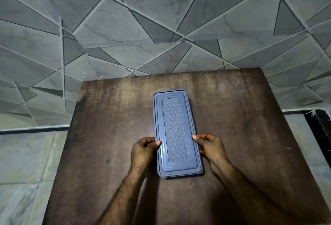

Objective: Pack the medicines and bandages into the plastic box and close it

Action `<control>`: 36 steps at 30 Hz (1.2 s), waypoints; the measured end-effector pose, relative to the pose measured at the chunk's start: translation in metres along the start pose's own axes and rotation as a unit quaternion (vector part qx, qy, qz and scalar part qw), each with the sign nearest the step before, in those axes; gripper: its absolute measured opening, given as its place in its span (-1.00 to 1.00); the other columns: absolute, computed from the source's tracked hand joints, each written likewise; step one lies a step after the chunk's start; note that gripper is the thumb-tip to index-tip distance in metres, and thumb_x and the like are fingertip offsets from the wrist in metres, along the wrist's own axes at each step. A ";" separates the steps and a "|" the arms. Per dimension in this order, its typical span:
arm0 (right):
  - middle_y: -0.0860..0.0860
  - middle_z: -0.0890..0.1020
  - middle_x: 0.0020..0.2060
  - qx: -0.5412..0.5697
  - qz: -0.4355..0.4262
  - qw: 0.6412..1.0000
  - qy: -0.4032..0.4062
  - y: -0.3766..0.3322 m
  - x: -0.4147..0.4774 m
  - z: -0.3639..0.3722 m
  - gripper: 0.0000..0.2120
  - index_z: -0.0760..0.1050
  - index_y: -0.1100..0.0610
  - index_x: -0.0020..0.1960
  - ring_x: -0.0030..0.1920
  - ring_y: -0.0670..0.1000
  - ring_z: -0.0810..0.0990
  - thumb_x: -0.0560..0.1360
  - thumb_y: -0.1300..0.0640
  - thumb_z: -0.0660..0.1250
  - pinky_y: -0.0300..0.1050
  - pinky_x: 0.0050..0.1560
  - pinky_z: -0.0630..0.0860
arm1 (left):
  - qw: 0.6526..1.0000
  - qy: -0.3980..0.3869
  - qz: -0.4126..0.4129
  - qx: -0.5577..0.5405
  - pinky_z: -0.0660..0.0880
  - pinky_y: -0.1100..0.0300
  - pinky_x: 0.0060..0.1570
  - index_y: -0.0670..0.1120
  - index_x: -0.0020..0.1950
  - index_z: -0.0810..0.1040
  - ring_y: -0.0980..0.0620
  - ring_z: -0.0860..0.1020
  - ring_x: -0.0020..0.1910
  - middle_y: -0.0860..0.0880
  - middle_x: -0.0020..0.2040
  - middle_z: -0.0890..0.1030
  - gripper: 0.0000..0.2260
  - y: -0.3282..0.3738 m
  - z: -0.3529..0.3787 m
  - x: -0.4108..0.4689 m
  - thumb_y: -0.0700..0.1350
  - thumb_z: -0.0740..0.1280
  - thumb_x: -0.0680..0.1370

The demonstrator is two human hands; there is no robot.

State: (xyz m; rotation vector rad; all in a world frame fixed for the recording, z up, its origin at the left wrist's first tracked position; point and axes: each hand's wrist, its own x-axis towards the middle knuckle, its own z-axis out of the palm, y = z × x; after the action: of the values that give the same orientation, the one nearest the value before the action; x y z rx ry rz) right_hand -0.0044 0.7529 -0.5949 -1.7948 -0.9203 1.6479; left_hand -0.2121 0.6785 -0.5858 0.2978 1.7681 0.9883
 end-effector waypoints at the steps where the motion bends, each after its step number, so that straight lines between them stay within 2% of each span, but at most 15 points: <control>1: 0.09 0.72 -0.25 -0.004 0.003 1.000 0.004 0.004 -0.001 -0.001 -0.85 0.62 0.15 -0.19 -0.19 0.06 0.63 0.36 0.08 0.52 0.09 -0.01 0.58 | 1.000 0.004 0.000 0.007 0.63 -0.15 0.02 -0.07 -0.09 0.69 -0.14 0.71 -0.15 -0.13 -0.16 0.74 -0.81 -0.003 0.000 -0.001 -0.07 0.51 0.34; 3: 0.06 0.73 -0.26 -0.024 0.004 1.000 0.020 0.008 0.000 -0.001 -0.74 0.64 0.10 -0.22 -0.16 0.09 0.67 0.27 -0.07 0.54 0.17 0.06 0.60 | 0.999 0.026 -0.003 0.021 0.64 -0.13 0.01 -0.05 -0.11 0.69 -0.12 0.71 -0.16 -0.08 -0.19 0.74 -0.79 -0.005 0.003 -0.002 -0.02 0.51 0.30; 5: 0.01 0.73 -0.32 -0.044 -0.007 0.998 0.036 0.011 0.004 0.000 -0.67 0.64 -0.01 -0.25 -0.18 0.12 0.70 0.13 -0.22 0.51 0.18 0.04 0.61 | 0.996 0.068 0.003 0.051 0.64 -0.05 0.02 -0.04 -0.14 0.68 -0.04 0.69 -0.18 -0.03 -0.21 0.73 -0.83 -0.003 0.006 -0.002 -0.02 0.53 0.33; 7: 0.00 0.70 -0.37 -0.054 -0.015 0.997 0.060 0.011 0.007 0.002 -0.71 0.62 0.02 -0.32 -0.23 0.13 0.68 0.16 -0.18 0.51 0.18 0.00 0.62 | 0.992 0.093 0.016 0.079 0.63 0.00 0.03 -0.04 -0.14 0.67 0.01 0.68 -0.18 0.01 -0.23 0.72 -0.85 -0.002 0.010 -0.002 -0.03 0.53 0.36; 11: 0.02 0.68 -0.37 -0.056 -0.031 0.995 0.082 0.008 0.005 0.005 -0.77 0.58 0.10 -0.34 -0.29 0.09 0.63 0.28 -0.02 0.54 0.14 -0.03 0.61 | 0.995 0.078 0.017 0.066 0.63 0.00 0.03 -0.06 -0.13 0.68 -0.01 0.69 -0.17 0.00 -0.22 0.73 -0.83 -0.003 0.008 -0.003 -0.02 0.53 0.35; 15: 0.03 0.68 -0.35 -0.053 -0.041 0.995 0.067 0.013 -0.005 0.003 -0.83 0.58 0.12 -0.29 -0.28 0.06 0.61 0.33 0.07 0.54 0.13 -0.01 0.59 | 0.998 0.037 0.009 0.041 0.64 -0.07 0.02 -0.06 -0.13 0.67 -0.08 0.71 -0.15 -0.03 -0.20 0.74 -0.79 -0.013 0.001 -0.012 -0.02 0.54 0.31; 18: 0.06 0.71 -0.31 -0.058 -0.037 0.996 0.061 0.030 -0.023 -0.006 -0.81 0.61 0.14 -0.24 -0.27 0.05 0.63 0.31 0.05 0.55 0.10 -0.04 0.59 | 0.999 -0.021 -0.014 0.021 0.63 -0.16 0.01 -0.10 -0.06 0.67 -0.17 0.71 -0.11 -0.12 -0.15 0.74 -0.65 -0.033 -0.008 -0.023 0.00 0.54 0.21; 20: 0.03 0.70 -0.35 -0.061 -0.026 0.996 0.062 0.042 -0.039 -0.011 -0.78 0.62 0.15 -0.22 -0.31 0.04 0.61 0.30 0.02 0.55 0.03 -0.16 0.57 | 0.999 -0.046 -0.027 0.010 0.64 -0.07 -0.04 -0.15 -0.02 0.66 -0.16 0.69 -0.14 -0.15 -0.14 0.73 -0.62 -0.048 -0.014 -0.035 -0.04 0.55 0.23; 22: -0.02 0.63 -0.45 -0.046 -0.016 0.997 0.060 0.051 -0.053 -0.014 -0.83 0.59 0.15 -0.24 -0.41 0.00 0.51 0.37 0.09 0.52 -0.12 -0.35 0.46 | 0.999 -0.040 -0.031 0.005 0.60 0.10 -0.17 -0.18 0.00 0.64 -0.06 0.64 -0.20 -0.18 -0.14 0.69 -0.73 -0.058 -0.015 -0.046 -0.14 0.54 0.36; 24: -0.03 0.57 -0.50 -0.033 -0.018 0.997 0.065 0.056 -0.063 -0.012 -0.86 0.56 0.15 -0.24 -0.48 -0.06 0.47 0.41 0.14 0.50 -0.20 -0.43 0.39 | 0.999 -0.019 -0.024 0.008 0.57 0.15 -0.20 -0.19 -0.01 0.62 -0.02 0.61 -0.24 -0.18 -0.16 0.67 -0.80 -0.061 -0.015 -0.053 -0.19 0.51 0.42; 27: 0.01 0.58 -0.47 -0.039 -0.033 0.995 0.086 0.054 -0.065 -0.007 -0.85 0.53 0.15 -0.24 -0.49 -0.07 0.50 0.42 0.16 0.48 -0.17 -0.39 0.45 | 0.999 0.012 0.014 0.046 0.58 0.15 -0.16 -0.17 -0.05 0.61 -0.02 0.60 -0.29 -0.14 -0.20 0.67 -0.84 -0.054 -0.011 -0.060 -0.18 0.51 0.43; 31: 0.06 0.57 -0.47 -0.061 -0.028 0.995 0.080 0.048 -0.064 -0.008 -0.83 0.53 0.17 -0.24 -0.47 0.01 0.50 0.41 0.13 0.49 -0.13 -0.39 0.43 | 0.999 -0.012 0.024 0.040 0.62 0.13 -0.13 -0.16 -0.07 0.60 -0.04 0.63 -0.25 -0.12 -0.19 0.67 -0.83 -0.048 -0.017 -0.063 -0.19 0.53 0.41; 33: 0.07 0.56 -0.47 -0.070 -0.030 0.995 0.067 0.047 -0.065 -0.011 -0.83 0.53 0.18 -0.21 -0.47 0.01 0.47 0.41 0.13 0.50 -0.13 -0.41 0.40 | 0.997 -0.029 0.037 0.060 0.64 0.07 -0.08 -0.13 -0.06 0.62 -0.06 0.68 -0.21 -0.11 -0.18 0.71 -0.77 -0.048 -0.021 -0.062 -0.11 0.56 0.37; 36: 0.08 0.60 -0.42 -0.101 -0.045 0.992 0.061 0.046 -0.070 -0.016 -0.85 0.57 0.17 -0.20 -0.43 0.02 0.50 0.40 0.13 0.50 -0.07 -0.34 0.44 | 0.992 -0.033 0.067 0.098 0.66 -0.04 -0.12 -0.05 -0.02 0.58 -0.09 0.70 -0.22 -0.08 -0.16 0.72 -0.69 -0.048 -0.029 -0.063 0.03 0.55 0.34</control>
State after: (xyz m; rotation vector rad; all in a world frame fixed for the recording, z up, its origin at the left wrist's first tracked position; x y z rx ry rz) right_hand 0.0154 0.6711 -0.5842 -1.9315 -1.1286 1.4150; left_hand -0.1989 0.5962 -0.5759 0.5741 1.8044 0.8895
